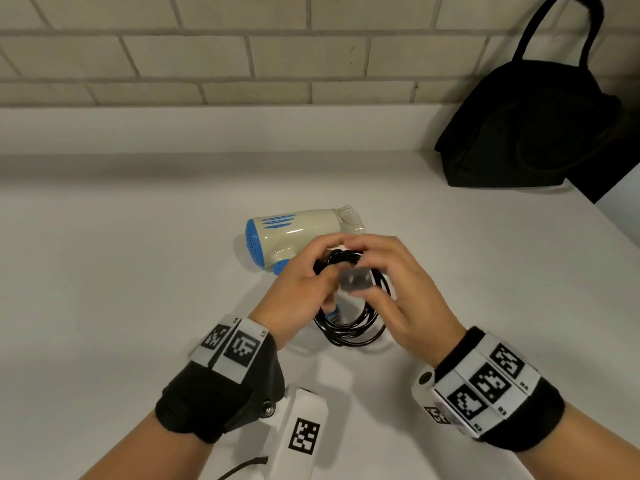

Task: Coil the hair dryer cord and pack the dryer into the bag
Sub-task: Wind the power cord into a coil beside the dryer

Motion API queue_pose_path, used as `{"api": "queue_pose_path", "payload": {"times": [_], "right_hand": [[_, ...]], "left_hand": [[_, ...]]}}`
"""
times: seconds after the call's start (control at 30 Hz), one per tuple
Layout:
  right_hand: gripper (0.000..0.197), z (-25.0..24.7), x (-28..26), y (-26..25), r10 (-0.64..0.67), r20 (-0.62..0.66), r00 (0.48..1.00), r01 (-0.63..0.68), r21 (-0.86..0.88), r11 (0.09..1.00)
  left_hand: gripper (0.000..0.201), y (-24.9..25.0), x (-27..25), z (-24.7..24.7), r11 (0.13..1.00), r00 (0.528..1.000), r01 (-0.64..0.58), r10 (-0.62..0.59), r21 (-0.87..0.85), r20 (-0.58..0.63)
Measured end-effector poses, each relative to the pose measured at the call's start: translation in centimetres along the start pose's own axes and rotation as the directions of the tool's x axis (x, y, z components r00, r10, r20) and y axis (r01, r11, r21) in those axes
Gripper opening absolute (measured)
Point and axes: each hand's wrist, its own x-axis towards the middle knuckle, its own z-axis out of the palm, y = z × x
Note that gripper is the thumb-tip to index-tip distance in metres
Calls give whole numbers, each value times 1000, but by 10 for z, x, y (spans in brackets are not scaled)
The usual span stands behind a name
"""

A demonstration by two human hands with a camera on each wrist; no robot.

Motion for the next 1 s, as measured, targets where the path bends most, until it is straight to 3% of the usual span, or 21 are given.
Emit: {"api": "queue_pose_path", "payload": {"times": [0.1,0.2,0.3,0.47,0.57,0.63,0.7,0.8,0.9,1.0], "right_hand": [[17,4,-2,0,219,-158,963,-128,447,885],[18,6,-2,-2,355,-190,915,-183,589,787],[14,2,1,-5,358,-209,910,-172,596,785],[8,-3,3,-9,360,-201,911,-182,588,788],[14,-8,8,-17,268,-146,952,-195,385,902],[16,-12,14,-19,229,-82,970,-202,252,946],[15,-15,18,-18,261,-76,962,-233,264,936],[6,-13,18,-14,308,-86,948,-276,266,924],[5,-11,15,-11,366,-99,925,-319,320,892],[14,-8,11,-12,325,-108,939,-294,232,927]], "left_hand": [[37,2,-1,3,999,997,-37,35,29,65],[32,-1,-3,9,969,988,-129,107,211,114],[31,-7,-3,8,870,971,-228,171,438,166],[27,-10,3,11,761,968,-250,173,599,184],[30,-8,5,13,746,968,-247,162,618,191],[40,-6,3,14,775,961,-277,229,568,156],[43,-2,1,17,824,949,-305,302,478,85],[39,1,-3,20,848,947,-307,317,433,50],[44,-1,-3,20,774,942,-314,325,550,81],[43,-1,-1,23,666,953,-285,273,689,131]]}}
